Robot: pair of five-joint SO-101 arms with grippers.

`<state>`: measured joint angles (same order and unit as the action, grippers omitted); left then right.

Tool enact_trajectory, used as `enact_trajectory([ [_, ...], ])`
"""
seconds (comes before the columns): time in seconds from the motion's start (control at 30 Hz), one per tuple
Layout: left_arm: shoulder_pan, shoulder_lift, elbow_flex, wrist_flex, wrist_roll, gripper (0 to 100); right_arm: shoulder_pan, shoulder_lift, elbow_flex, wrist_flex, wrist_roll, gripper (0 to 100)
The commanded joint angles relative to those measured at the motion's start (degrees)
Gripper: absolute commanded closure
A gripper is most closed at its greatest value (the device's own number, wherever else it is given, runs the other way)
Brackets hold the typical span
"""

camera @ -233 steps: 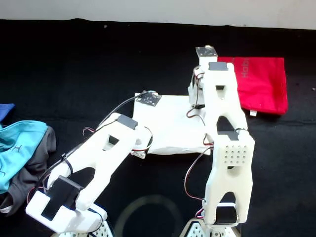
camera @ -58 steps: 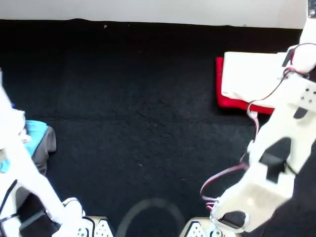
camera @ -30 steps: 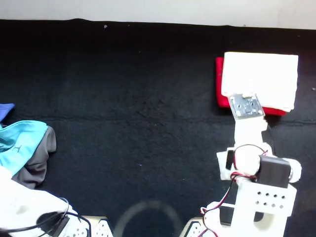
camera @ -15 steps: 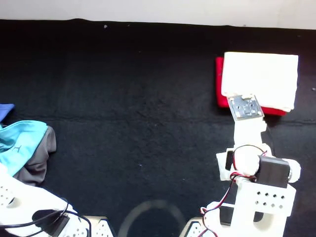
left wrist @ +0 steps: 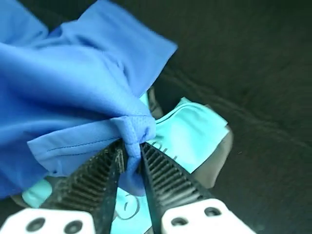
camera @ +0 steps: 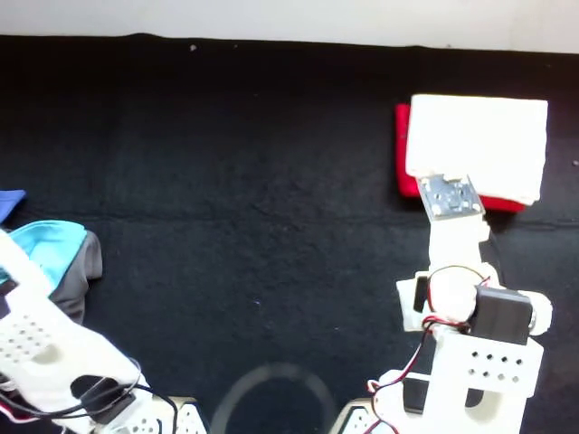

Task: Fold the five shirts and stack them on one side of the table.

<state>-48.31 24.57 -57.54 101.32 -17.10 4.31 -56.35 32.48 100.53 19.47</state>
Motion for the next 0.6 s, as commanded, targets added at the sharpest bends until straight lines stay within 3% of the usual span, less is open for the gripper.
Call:
enact_trajectory([
  [0.0,7.8,-9.4,-1.9,0.9,0.7,99,-0.1,-0.7,0.2,0.3,-0.3,72.6],
  [0.17,22.1,-23.2,3.6,0.8,0.9,99,-0.1,-0.7,0.2,0.3,-0.4,72.6],
  [0.37,46.5,-36.3,9.5,0.7,0.9,99,-0.1,-0.7,0.2,0.3,-0.4,72.6],
  [0.57,69.3,-36.9,13.6,0.6,1.9,99,-0.1,-0.7,0.2,0.3,-0.4,72.6],
])
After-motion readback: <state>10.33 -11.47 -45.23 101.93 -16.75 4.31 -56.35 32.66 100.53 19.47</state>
